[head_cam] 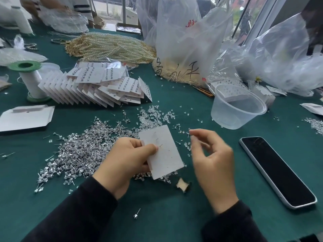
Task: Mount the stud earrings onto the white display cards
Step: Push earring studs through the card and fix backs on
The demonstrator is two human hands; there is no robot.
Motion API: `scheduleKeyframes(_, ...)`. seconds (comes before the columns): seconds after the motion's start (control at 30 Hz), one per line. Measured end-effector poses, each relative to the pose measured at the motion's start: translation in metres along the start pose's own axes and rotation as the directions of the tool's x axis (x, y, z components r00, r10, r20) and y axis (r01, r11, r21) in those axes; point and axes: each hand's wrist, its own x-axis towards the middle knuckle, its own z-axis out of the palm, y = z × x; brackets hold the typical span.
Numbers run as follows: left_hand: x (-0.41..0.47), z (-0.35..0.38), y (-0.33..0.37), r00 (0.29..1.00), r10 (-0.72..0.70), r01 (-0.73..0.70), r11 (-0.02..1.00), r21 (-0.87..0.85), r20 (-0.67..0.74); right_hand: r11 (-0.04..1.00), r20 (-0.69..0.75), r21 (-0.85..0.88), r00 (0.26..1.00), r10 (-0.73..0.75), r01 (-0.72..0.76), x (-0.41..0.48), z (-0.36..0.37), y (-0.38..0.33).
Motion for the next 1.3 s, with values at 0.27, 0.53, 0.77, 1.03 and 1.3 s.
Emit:
scheduleKeyframes(0.27,0.007,-0.009,0.005,0.999,0.001,-0.005,0.997,-0.078,-0.044,0.894,0.292,-0.425,0.913,0.285,-0.143,0.042,-0.017,0.028)
scheduleKeyframes(0.53,0.009,-0.011,0.002,0.99,-0.081,0.101,0.977,-0.186,0.111,0.879,0.288,-0.474,0.935,0.207,-0.049,0.038,-0.005,0.036)
scheduleKeyframes(0.77,0.009,-0.01,-0.002,0.985,-0.099,0.125,0.972,-0.198,0.14,0.987,0.114,-0.089,0.983,0.141,-0.131,0.029,-0.01,0.029)
scheduleKeyframes(1.03,0.008,-0.007,-0.003,0.998,-0.046,0.051,0.99,-0.13,0.045,0.967,0.09,0.095,0.969,0.23,-0.238,0.023,-0.012,0.019)
scheduleKeyframes(1.3,0.005,-0.001,-0.006,0.979,0.19,-0.174,0.968,0.179,-0.076,0.951,0.145,0.27,0.982,0.118,-0.154,-0.006,0.009,-0.013)
